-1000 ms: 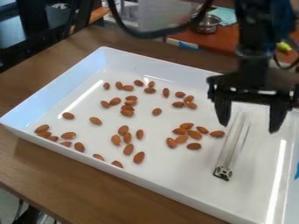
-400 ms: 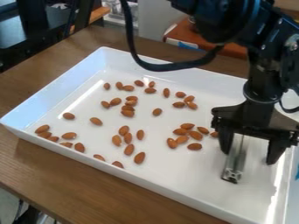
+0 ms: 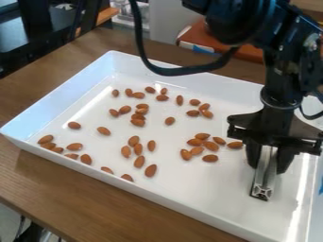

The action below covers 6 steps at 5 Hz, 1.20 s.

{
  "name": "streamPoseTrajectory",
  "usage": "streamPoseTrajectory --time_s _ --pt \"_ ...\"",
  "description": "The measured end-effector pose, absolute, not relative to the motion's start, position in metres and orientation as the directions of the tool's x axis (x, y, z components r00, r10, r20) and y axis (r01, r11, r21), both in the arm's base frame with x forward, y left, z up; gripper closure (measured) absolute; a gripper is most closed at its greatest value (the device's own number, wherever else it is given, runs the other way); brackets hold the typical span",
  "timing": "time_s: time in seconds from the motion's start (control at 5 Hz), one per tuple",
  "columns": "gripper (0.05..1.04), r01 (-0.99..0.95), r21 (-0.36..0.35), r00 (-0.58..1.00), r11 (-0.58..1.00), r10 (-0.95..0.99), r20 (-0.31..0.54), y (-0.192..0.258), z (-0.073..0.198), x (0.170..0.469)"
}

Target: Sweep into pile

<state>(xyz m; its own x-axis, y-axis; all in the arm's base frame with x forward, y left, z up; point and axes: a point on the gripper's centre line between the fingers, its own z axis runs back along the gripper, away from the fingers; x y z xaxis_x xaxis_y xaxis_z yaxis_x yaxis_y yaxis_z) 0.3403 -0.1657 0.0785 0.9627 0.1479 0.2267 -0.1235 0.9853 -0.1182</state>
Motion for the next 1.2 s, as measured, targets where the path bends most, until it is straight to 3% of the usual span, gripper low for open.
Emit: streamPoseTrajectory --time_s 0.6,1.2 --pt "0.704 -0.163 -0.139 0.963 0.977 0.188 0.193 -0.101 0.076 0.337" --pt "0.704 -0.163 -0.051 0.956 0.985 0.170 0.238 -0.012 0.072 0.317"
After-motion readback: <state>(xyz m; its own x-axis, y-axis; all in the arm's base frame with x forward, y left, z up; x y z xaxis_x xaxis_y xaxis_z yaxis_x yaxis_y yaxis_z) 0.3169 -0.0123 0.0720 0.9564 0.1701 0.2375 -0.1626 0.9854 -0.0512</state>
